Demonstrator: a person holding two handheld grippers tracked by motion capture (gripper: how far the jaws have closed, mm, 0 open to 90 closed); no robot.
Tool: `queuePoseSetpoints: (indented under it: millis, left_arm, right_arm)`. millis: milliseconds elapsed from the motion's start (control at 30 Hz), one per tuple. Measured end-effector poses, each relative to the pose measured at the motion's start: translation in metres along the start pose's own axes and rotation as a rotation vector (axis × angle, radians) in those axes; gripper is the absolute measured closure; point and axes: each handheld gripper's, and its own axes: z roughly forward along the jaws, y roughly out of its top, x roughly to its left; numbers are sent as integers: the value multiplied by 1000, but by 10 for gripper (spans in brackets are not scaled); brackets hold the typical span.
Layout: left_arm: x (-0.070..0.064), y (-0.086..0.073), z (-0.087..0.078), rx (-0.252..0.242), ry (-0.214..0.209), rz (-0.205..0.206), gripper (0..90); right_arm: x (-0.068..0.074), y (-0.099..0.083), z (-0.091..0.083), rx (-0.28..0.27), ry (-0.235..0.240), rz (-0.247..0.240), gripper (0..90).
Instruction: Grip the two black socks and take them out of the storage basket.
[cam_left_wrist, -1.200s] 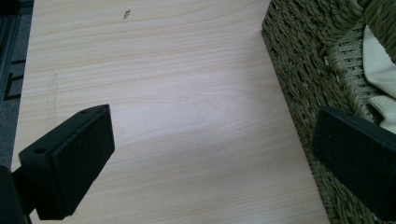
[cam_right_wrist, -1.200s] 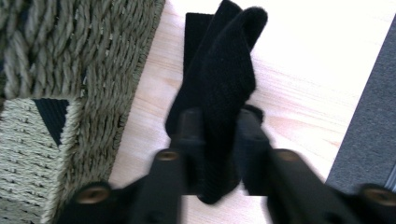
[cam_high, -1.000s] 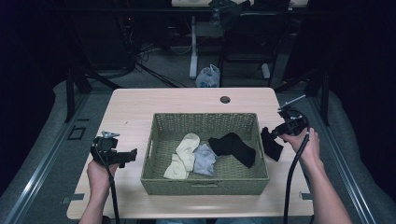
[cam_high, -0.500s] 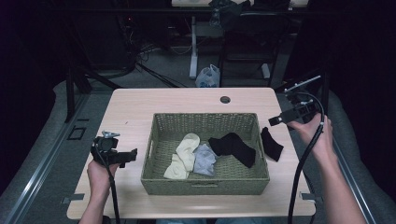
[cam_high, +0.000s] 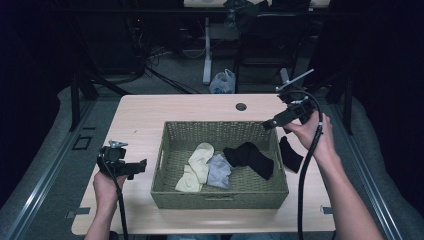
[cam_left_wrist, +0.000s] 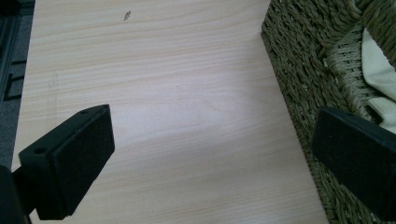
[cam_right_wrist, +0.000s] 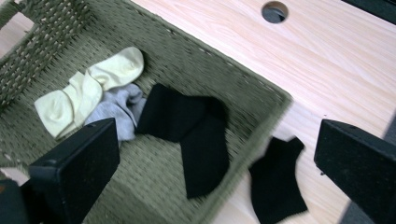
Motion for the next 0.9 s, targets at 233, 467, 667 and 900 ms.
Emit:
queuePoseSetpoints:
  millis: [233, 467, 667, 900]
  left_arm:
    - [0, 0, 0, -1, -1, 0, 0]
    - [0, 0, 0, -2, -1, 1, 0]
    - [0, 0, 0, -2, -3, 0, 0]
    - [0, 0, 0, -3, -3, 1, 0]
  right_arm:
    - [15, 6, 41, 42, 32, -6, 40]
    - [20, 4, 86, 107, 44, 5, 88]
    - [21, 0, 110, 149, 46, 20, 131]
    - [23, -4, 133, 185, 33, 41, 167]
